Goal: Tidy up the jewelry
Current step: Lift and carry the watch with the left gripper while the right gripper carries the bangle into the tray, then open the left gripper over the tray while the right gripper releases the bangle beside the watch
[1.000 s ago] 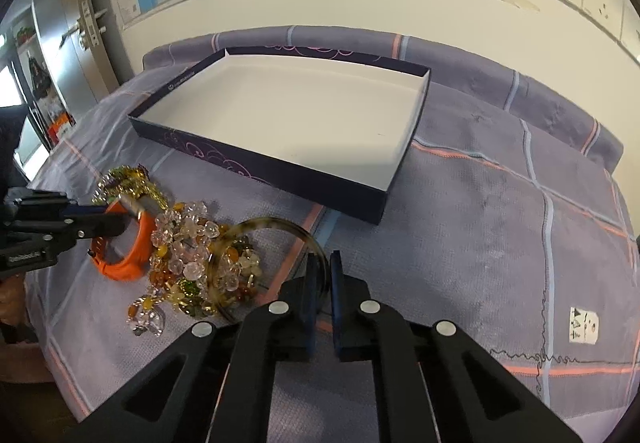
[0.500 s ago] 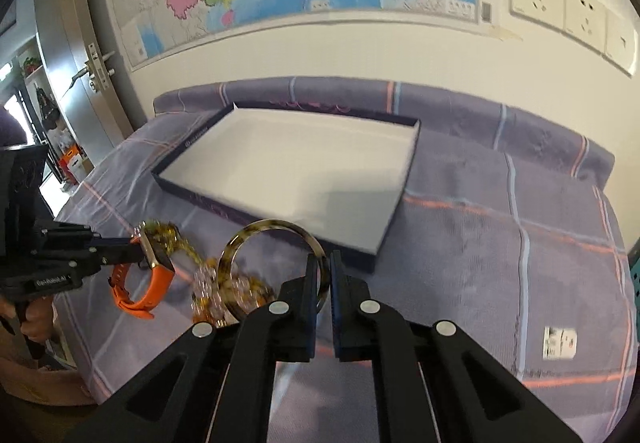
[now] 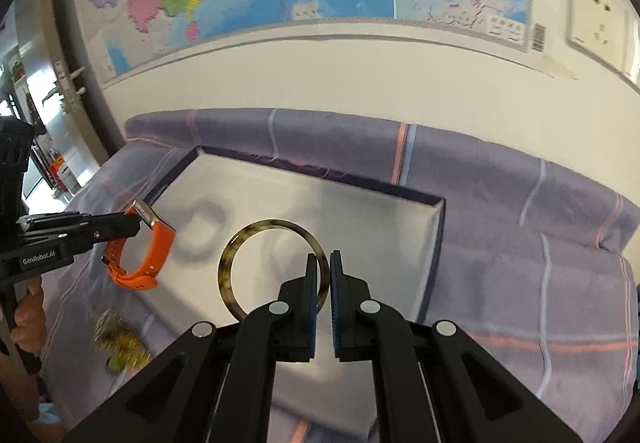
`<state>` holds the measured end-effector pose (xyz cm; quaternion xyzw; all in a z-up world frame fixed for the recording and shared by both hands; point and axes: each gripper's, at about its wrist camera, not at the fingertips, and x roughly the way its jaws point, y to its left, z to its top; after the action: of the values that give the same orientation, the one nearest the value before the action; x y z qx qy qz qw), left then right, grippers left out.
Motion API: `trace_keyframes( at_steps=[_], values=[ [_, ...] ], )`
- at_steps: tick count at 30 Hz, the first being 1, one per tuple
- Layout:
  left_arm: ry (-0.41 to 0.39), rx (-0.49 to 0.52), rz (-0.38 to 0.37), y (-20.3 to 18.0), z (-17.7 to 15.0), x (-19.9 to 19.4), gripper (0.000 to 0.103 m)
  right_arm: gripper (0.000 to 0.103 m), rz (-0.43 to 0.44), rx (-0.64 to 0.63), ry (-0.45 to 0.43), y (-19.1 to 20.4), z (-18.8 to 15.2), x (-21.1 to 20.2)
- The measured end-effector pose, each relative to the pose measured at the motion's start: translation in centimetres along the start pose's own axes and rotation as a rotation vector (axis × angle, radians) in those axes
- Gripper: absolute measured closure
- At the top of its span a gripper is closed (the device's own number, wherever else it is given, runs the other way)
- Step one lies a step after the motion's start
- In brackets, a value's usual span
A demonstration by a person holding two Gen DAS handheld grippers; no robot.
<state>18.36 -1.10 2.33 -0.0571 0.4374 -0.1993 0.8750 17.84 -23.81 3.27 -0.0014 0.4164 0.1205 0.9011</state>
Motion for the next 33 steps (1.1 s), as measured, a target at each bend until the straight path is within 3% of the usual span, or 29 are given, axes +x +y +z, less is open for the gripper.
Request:
trace_keyframes(
  at_steps=[9,19,22,23,24,26,30,33],
  values=[
    [0.068,-0.066,0.025,1.4,3.3,6.0,0.096,0.098,-0.058,0.008,0.088,-0.6,3.0,5.6],
    [0.126,-0.102,0.056,2.1,5.1,9.2,0.095,0.098,-0.124,0.035,0.156,-1.2,3.8,8.3],
    [0.140,-0.106,0.063,2.0,5.1,9.2,0.093,0.088,-0.139,0.034,0.136,-1.1,3.6,7.7],
    [0.136,-0.102,0.070,2.0,5.2,9.1,0.088,0.086,-0.136,0.033,0.123,-1.0,3.5,7.2],
    [0.121,-0.090,0.086,1.8,5.0,8.7,0.077,0.084,-0.133,0.032,0.114,-0.9,3.3,6.7],
    [0.091,-0.074,0.102,1.7,4.6,7.5,0.068,0.081,-0.102,0.033,0.088,-0.9,3.0,5.3],
    [0.023,-0.014,0.093,1.4,2.8,4.3,0.062,0.065,-0.027,0.000,0.044,-0.2,1.1,1.9],
    [-0.021,0.033,0.075,1.6,1.1,1.3,0.060,0.065,0.031,-0.031,0.041,0.7,-0.8,-0.1]
  ],
)
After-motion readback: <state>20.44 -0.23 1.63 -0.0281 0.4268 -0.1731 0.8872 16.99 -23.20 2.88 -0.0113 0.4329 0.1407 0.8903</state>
